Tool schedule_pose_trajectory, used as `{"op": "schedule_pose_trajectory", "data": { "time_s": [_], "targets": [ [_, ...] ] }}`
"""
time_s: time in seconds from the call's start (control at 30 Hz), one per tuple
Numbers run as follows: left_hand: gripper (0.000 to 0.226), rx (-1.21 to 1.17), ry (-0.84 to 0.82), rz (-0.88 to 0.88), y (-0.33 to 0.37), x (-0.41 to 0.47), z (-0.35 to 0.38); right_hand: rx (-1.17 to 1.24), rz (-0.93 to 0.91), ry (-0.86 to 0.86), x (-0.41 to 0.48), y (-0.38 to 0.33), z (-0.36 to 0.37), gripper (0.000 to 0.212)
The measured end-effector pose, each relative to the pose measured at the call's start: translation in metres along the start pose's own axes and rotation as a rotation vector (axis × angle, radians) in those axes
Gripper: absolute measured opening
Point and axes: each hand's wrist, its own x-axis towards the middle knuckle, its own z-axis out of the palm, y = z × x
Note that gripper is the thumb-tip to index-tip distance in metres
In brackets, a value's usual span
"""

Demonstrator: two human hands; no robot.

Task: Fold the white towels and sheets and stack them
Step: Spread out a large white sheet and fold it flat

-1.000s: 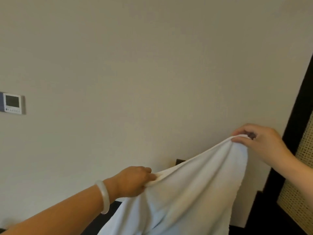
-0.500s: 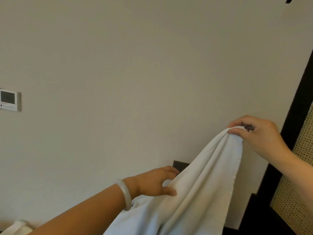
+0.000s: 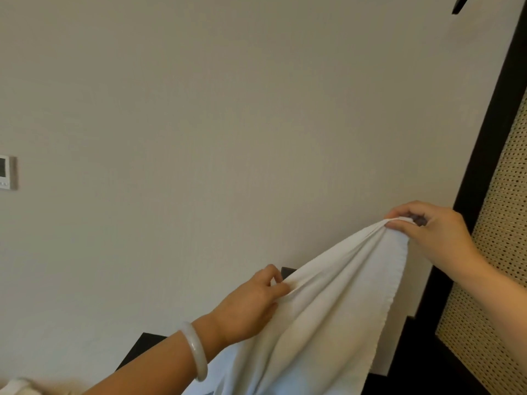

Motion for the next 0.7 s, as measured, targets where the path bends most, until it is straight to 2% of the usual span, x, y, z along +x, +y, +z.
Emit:
{"op": "schedule_pose_trajectory", "data": {
  "time_s": [0.07, 0.13, 0.2, 0.3, 0.43, 0.53, 0.6, 0.7],
  "targets": [
    [0.047, -0.021, -0.006, 0.038, 0.009, 0.003, -0.001, 0.019, 0.009, 0.011, -0.001, 0.000, 0.002, 0.025],
    [0.067, 0.040, -0.030, 0.191, 0.020, 0.011, -0.003, 0.050, 0.014, 0.020, 0.000, -0.002, 0.005, 0.024],
    [0.074, 0.006, -0.069, 0.277, 0.031, 0.022, -0.006, 0.085, 0.013, 0.012, 0.001, -0.006, 0.009, 0.024],
    [0.063, -0.068, -0.057, 0.216, 0.050, 0.040, -0.010, 0.110, 0.009, -0.032, -0.001, -0.013, 0.016, 0.021],
    [0.040, 0.264, 0.107, 0.207, 0.067, 0.066, -0.016, 0.084, 0.028, -0.097, -0.007, -0.016, 0.023, 0.010],
    [0.025, 0.377, 0.126, 0.220, 0.061, 0.074, -0.024, 0.060, 0.055, -0.119, -0.009, -0.014, 0.026, 0.006],
    [0.016, 0.348, 0.077, 0.147, 0.049, 0.069, -0.023, 0.064, 0.078, -0.106, -0.009, -0.011, 0.027, 0.005],
    [0.018, 0.196, 0.021, 0.041, 0.035, 0.049, -0.013, 0.079, 0.110, -0.068, -0.008, -0.003, 0.029, 0.004]
  ]
}}
